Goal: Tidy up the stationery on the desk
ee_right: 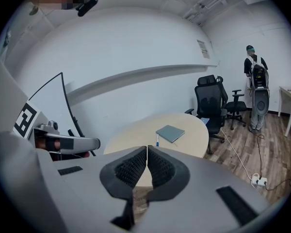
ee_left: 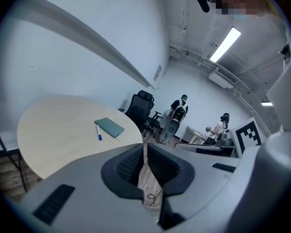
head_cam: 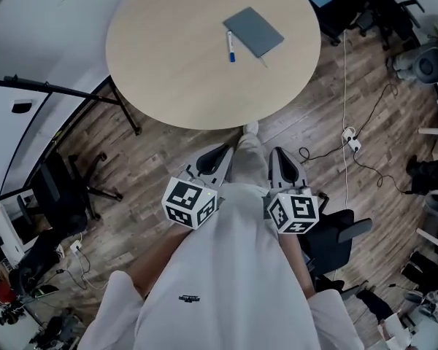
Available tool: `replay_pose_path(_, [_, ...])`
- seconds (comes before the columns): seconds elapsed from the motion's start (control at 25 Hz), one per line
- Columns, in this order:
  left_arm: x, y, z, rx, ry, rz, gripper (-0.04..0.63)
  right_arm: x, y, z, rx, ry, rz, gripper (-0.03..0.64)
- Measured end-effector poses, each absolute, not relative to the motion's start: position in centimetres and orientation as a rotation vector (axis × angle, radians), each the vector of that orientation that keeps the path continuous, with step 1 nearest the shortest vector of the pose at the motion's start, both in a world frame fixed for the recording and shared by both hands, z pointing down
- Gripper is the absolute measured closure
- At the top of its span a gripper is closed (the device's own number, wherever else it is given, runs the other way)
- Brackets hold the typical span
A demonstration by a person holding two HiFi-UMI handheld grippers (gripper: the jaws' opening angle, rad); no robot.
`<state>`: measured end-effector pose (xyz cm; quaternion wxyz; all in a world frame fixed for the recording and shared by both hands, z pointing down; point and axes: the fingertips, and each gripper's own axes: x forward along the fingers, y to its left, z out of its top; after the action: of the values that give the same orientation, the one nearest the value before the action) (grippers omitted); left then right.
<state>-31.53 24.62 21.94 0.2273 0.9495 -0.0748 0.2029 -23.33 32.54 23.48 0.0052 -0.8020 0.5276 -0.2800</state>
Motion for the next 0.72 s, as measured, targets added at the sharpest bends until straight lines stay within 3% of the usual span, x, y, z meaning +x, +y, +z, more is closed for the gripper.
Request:
replay_pose_path(0.48, [-13.1,15.1,22.3,2.589,-0.339,0.632,0.557,-4.7,22.2,23.5,-2.396,1.799,-0.93,0.583])
replay_pose_path(0.72, [-8.6,9.5,24.3,2.517,-0.465,0.634,0.557,-0.2,16.8,25.7,-2.327,1.915,-0.982,0.583])
